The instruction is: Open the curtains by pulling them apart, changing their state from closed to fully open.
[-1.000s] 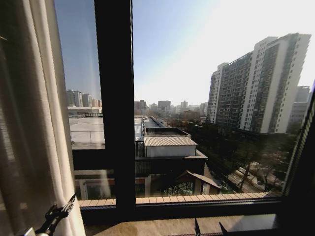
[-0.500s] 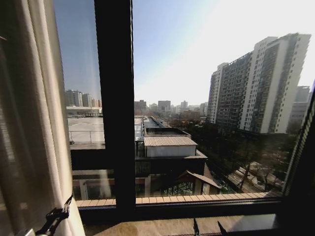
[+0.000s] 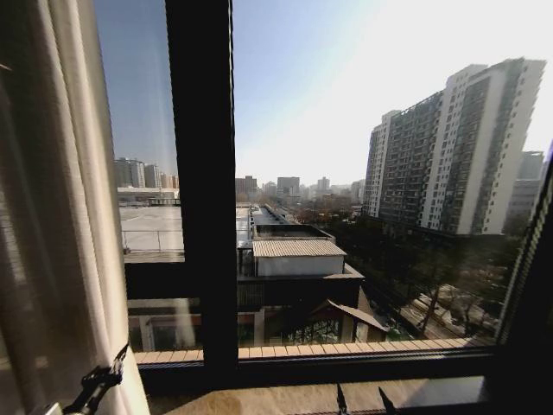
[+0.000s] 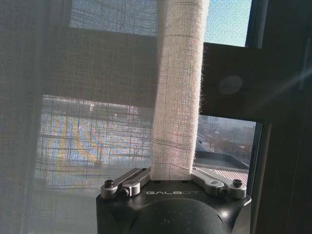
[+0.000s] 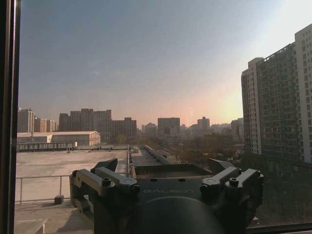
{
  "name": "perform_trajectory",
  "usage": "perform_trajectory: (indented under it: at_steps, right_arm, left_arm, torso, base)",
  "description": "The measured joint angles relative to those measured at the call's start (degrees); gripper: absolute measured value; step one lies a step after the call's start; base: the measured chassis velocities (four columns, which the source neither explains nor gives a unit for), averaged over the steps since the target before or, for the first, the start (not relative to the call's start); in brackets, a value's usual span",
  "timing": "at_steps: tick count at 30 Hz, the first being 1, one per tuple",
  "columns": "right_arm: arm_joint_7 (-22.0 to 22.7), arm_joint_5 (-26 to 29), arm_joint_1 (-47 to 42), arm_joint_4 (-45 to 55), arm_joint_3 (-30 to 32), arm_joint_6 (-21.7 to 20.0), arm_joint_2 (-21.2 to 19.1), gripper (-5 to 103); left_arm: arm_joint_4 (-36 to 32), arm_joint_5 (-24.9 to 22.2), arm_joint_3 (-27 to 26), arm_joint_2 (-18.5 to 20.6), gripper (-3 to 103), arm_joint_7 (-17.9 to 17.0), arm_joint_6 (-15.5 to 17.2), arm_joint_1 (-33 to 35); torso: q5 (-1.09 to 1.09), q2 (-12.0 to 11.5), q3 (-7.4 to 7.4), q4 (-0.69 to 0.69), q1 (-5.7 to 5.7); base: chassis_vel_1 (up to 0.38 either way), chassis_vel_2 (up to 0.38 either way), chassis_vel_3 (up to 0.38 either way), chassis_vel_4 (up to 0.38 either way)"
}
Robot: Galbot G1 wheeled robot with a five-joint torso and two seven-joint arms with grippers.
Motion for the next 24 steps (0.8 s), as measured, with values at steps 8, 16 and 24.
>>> perform_trajectory:
  at_steps: [8,16,24]
  right_arm:
    - [0.0,-1.5,-0.2,-0.2,-0.3,0.4,0.4,100]
    - [0.0,-3.8,-2.2,0.2,-1.9,1.7,1.7,100]
    - [0.4,-4.1,-2.6,0.7,-4.7,0.9,2.3,100]
  left_arm:
    - [0.0,0.1,-0.2,-0.1,0,0.0,0.0,0.4]
    - [-0.1,0.3,0.1,-1.5,0,0.0,0.0,0.2]
    - [-1.5,1.4,0.7,-5.0,0,-0.7,-0.3,0.9]
  torso:
    - [0.0,0.0,0.0,0.01,0.0]
    - [0.0,0.0,0.0,-0.01,0.0]
    - [0.01,0.0,-0.01,0.0,-0.01]
  base:
    - [0.017,0.022,-0.026,-0.02]
    - [0.145,0.149,-0.14,-0.164]
    - [0.273,0.273,-0.257,-0.27]
